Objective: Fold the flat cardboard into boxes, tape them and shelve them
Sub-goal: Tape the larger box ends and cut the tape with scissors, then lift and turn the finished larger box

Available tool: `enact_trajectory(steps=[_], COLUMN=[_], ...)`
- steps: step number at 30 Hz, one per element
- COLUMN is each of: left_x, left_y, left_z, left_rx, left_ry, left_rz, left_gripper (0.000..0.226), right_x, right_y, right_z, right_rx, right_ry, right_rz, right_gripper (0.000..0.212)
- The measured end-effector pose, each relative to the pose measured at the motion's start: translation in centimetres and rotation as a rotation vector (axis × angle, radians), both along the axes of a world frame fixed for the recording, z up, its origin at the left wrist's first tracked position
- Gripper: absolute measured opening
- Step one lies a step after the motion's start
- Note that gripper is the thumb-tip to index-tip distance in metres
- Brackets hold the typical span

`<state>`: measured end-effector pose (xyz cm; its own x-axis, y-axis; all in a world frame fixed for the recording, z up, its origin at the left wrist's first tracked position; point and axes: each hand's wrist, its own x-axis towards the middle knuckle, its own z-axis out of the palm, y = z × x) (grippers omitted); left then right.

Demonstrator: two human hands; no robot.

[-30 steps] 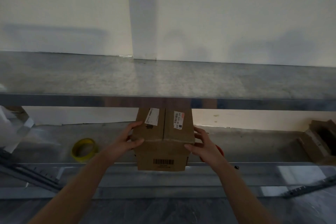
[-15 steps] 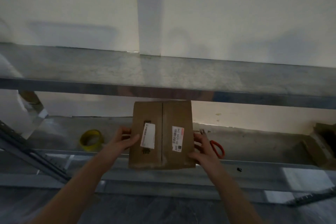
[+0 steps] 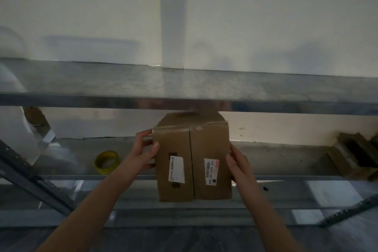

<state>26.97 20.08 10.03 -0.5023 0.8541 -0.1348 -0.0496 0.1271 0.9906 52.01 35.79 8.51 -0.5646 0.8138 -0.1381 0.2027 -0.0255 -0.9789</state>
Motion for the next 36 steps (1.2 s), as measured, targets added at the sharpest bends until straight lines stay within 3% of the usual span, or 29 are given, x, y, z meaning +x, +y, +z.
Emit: enact_trajectory(steps=[6,9,12,17,21,24,26,31,33,36], left_x=[1.3,1.6,1.5,1.7,1.8,2.1,2.5,3.3,3.7,4.2], left_y=[0.2,-0.5,-1.1,-0.6,-1.3,-2.7,-3.5,-4.8,-5.2,-6.3], left_z=[0.9,-0.1,-0.3,0.1,-0.2,-0.8,-0.8,-0.4,-0.1,0.0], left_rx=[0.047,0.040,0.041,0.033,0.055,0.074,0.102,0.152,0.170,0.163], left_ry=[0.047,0.032,-0.008,0.038,0.015,-0.006,-0.013,-0.023,-0.023,-0.010], left_rz=[0.102,0.063,0.077,0.120,0.125,0.115,0.098,0.071,0.057,0.036], left_gripper=[0.029,0.046,0.032,0.028,0.052,0.073,0.076,0.074,0.073,0.079], right_x=[0.0,0.2,0.5,-0.3,-0.3,0.3,0.8,1.6,1.9,2.4], right_y=[-1.1,-2.1,-2.3,-2.5,-2.4,-2.3,-2.3,-3.2,-3.4,-4.4], right_z=[0.7,0.5,0.5,0.9,1.0,1.5,1.9,2.5,2.9,3.2], right_rx=[-0.014,0.008,0.042,0.021,0.063,0.070,0.048,0.079,0.070,0.039], right_ry=[-0.016,0.003,0.048,0.083,0.083,0.077,0.054,-0.018,-0.025,-0.024], right_rz=[-0.087,-0.092,-0.104,-0.161,-0.160,-0.120,-0.101,-0.025,-0.013,0.030], right_gripper=[0.058,0.048,0.043,0.038,0.042,0.063,0.080,0.085,0.075,0.043])
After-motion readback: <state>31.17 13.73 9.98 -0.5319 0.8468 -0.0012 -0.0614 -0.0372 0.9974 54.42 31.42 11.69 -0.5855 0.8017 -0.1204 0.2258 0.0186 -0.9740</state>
